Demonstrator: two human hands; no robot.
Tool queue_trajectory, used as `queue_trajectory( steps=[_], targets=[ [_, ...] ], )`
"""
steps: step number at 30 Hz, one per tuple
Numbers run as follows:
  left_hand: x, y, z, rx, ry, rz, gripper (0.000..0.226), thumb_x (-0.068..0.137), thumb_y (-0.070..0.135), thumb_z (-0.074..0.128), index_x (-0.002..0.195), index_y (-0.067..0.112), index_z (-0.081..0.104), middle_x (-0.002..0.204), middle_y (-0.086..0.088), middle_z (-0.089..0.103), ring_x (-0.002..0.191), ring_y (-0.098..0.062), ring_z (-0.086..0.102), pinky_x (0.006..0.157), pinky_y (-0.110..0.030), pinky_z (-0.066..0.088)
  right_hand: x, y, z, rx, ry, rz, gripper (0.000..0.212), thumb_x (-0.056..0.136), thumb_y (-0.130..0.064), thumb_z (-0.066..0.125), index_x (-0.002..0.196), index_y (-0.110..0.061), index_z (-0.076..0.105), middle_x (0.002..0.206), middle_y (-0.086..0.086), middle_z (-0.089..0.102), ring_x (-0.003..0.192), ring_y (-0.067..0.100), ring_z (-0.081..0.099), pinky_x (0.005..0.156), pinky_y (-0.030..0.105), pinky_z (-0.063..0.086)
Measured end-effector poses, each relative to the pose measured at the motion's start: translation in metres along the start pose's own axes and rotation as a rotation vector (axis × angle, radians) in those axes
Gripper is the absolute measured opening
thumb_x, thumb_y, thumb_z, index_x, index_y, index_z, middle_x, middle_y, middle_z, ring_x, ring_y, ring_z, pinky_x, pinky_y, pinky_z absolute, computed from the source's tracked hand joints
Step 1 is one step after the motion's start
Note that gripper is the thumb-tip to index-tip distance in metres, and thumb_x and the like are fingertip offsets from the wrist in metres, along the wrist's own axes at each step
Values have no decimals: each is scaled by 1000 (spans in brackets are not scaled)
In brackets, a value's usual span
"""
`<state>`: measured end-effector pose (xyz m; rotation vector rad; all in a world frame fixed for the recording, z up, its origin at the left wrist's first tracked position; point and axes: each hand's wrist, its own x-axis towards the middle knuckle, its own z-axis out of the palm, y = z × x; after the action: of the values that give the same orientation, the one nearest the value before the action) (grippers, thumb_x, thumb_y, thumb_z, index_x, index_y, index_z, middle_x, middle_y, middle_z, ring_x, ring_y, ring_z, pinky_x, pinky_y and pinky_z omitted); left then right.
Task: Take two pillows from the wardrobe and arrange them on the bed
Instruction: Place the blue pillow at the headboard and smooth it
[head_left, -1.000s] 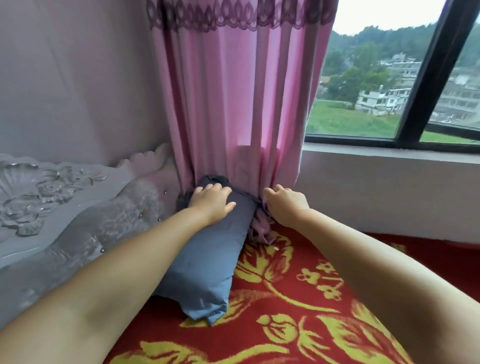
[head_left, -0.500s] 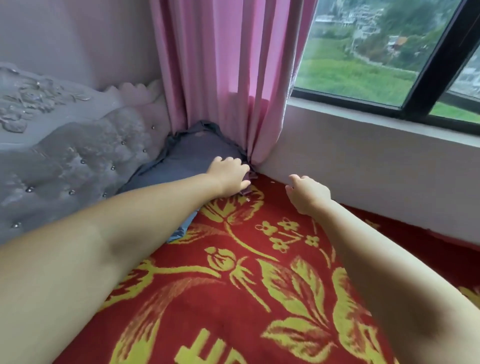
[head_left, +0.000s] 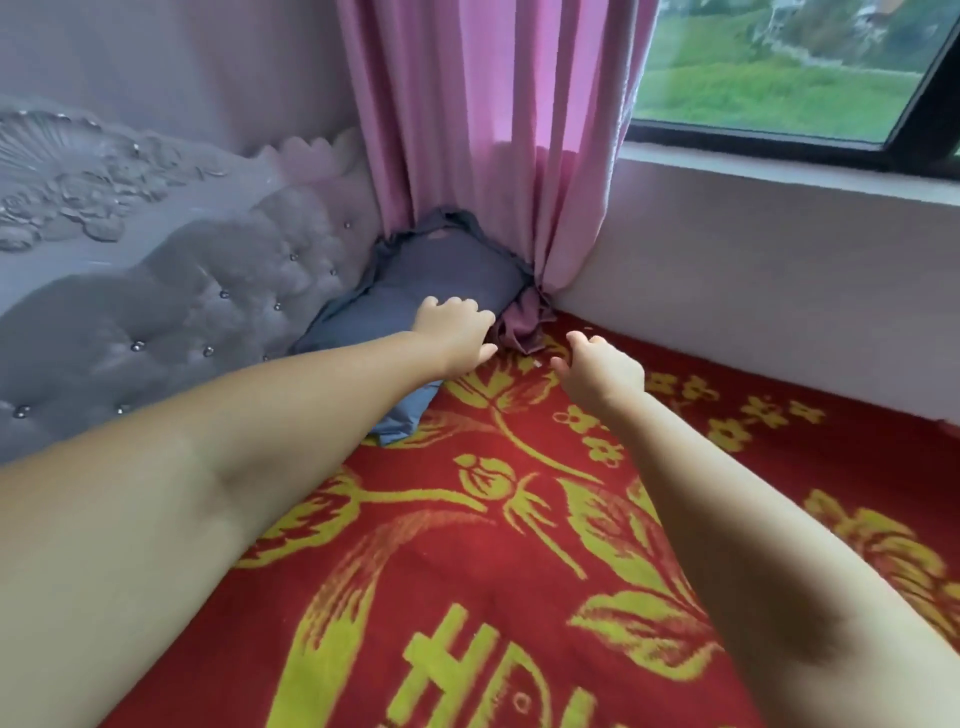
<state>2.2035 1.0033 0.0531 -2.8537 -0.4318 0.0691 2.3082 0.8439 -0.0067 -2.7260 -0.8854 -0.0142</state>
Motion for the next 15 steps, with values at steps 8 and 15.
queue_trajectory(
  steps=[8,15],
  targets=[
    [-44,-136,64,-300,-112,-192,47,96,43,43,135,17,45,131,-10,53,124,-30,46,100,-44,35,-5,-134,13,-233,-67,-170,39,97,-41,42,124,-13,44,113,11,57,99,33,61,67,35,38],
    [-43,-199,36,-326,-31,-220,49,95,43,44,137,17,44,135,-11,51,128,-32,42,104,-46,33,17,-196,-11,-266,-74,-197,40,98,-41,40,125,-11,42,119,11,53,103,33,60,69,36,39]
  ],
)
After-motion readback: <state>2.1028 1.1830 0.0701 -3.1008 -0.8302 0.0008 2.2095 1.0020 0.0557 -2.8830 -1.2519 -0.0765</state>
